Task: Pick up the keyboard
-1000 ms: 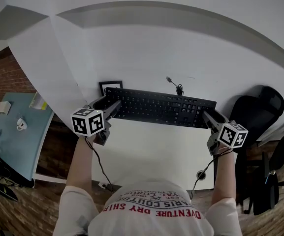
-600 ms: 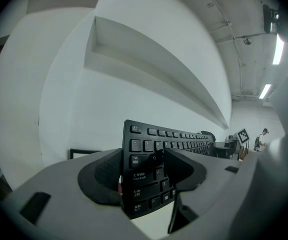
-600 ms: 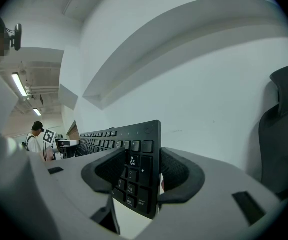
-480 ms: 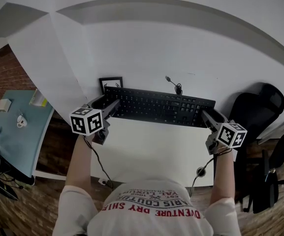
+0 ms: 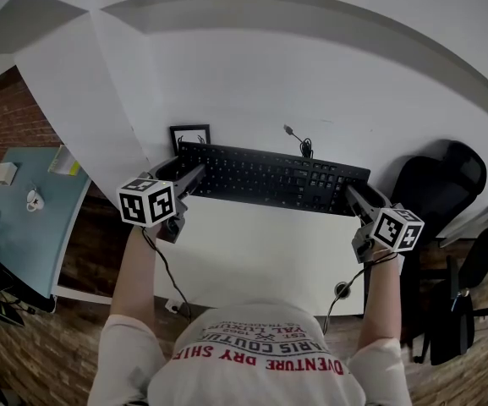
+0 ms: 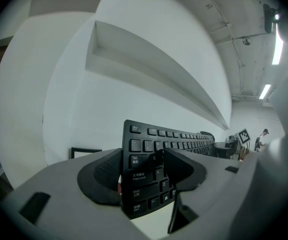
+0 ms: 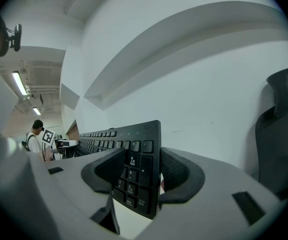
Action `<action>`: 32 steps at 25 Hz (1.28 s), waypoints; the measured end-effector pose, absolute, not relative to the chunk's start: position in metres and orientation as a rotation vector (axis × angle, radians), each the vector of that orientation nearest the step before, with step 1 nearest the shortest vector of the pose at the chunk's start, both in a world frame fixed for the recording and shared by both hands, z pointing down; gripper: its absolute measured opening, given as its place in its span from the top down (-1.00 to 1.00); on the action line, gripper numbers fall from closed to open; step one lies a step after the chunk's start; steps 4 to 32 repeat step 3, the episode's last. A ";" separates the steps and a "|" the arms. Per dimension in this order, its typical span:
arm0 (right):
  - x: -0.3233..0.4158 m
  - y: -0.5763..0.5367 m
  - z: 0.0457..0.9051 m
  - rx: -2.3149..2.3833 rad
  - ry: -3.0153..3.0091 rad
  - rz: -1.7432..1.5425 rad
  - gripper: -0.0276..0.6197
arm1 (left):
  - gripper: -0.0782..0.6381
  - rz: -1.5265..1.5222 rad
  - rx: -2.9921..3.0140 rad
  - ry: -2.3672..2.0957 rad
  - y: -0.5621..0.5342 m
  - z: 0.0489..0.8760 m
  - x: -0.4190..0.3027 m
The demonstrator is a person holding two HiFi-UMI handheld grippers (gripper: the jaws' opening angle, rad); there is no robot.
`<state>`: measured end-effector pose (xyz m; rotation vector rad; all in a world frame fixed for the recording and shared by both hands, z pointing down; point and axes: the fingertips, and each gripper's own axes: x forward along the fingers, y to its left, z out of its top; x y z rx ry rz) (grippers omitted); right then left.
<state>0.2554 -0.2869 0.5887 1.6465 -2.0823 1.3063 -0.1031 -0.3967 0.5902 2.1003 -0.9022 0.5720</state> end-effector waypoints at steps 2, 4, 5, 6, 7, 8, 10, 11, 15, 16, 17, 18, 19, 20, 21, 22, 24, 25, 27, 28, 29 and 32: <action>0.253 -0.286 0.589 1.648 -2.079 1.311 0.19 | 0.06 0.575 2.097 -0.903 -0.395 0.591 -0.105; 0.252 -0.285 0.589 1.648 -2.077 1.314 0.19 | 0.06 0.576 2.095 -0.904 -0.395 0.591 -0.106; 0.252 -0.285 0.589 1.648 -2.077 1.314 0.19 | 0.06 0.576 2.095 -0.904 -0.395 0.591 -0.106; 0.252 -0.285 0.589 1.648 -2.077 1.314 0.19 | 0.06 0.576 2.095 -0.904 -0.395 0.591 -0.106; 0.252 -0.285 0.589 1.648 -2.077 1.314 0.19 | 0.06 0.576 2.095 -0.904 -0.395 0.591 -0.106; 0.252 -0.285 0.589 1.648 -2.077 1.314 0.19 | 0.06 0.576 2.095 -0.904 -0.395 0.591 -0.106; 0.252 -0.285 0.589 1.648 -2.077 1.314 0.19 | 0.06 0.576 2.095 -0.904 -0.395 0.591 -0.106; 0.252 -0.285 0.589 1.648 -2.077 1.314 0.19 | 0.06 0.576 2.095 -0.904 -0.395 0.591 -0.106; 0.252 -0.285 0.589 1.648 -2.077 1.314 0.19 | 0.06 0.576 2.095 -0.904 -0.395 0.591 -0.106; 0.252 -0.285 0.589 1.648 -2.077 1.314 0.19 | 0.06 0.576 2.095 -0.904 -0.395 0.591 -0.106; 0.252 -0.285 0.589 1.648 -2.077 1.314 0.19 | 0.06 0.576 2.095 -0.904 -0.395 0.591 -0.106; 0.252 -0.285 0.589 1.648 -2.077 1.314 0.19 | 0.06 0.576 2.095 -0.904 -0.395 0.591 -0.106; 0.252 -0.285 0.589 1.648 -2.077 1.314 0.19 | 0.06 0.576 2.095 -0.904 -0.395 0.591 -0.106; 0.252 -0.285 0.589 1.648 -2.077 1.314 0.19 | 0.06 0.576 2.095 -0.904 -0.395 0.591 -0.106; 0.252 -0.285 0.589 1.648 -2.077 1.314 0.19 | 0.06 0.576 2.095 -0.904 -0.395 0.591 -0.106; 0.252 -0.285 0.589 1.648 -2.077 1.314 0.19 | 0.06 0.576 2.095 -0.904 -0.395 0.591 -0.106; 0.252 -0.285 0.589 1.648 -2.077 1.314 0.19 | 0.06 0.576 2.095 -0.904 -0.395 0.591 -0.106; 0.252 -0.285 0.589 1.648 -2.077 1.314 0.19 | 0.06 0.576 2.095 -0.904 -0.395 0.591 -0.106; 0.252 -0.285 0.589 1.648 -2.077 1.314 0.19 | 0.06 0.576 2.095 -0.904 -0.395 0.591 -0.106; 0.252 -0.285 0.589 1.648 -2.077 1.314 0.19 | 0.06 0.576 2.095 -0.904 -0.395 0.591 -0.106; 0.252 -0.285 0.589 1.648 -2.077 1.314 0.19 | 0.06 0.576 2.095 -0.904 -0.395 0.591 -0.106; 0.252 -0.285 0.589 1.648 -2.077 1.314 0.19 | 0.06 0.576 2.095 -0.904 -0.395 0.591 -0.106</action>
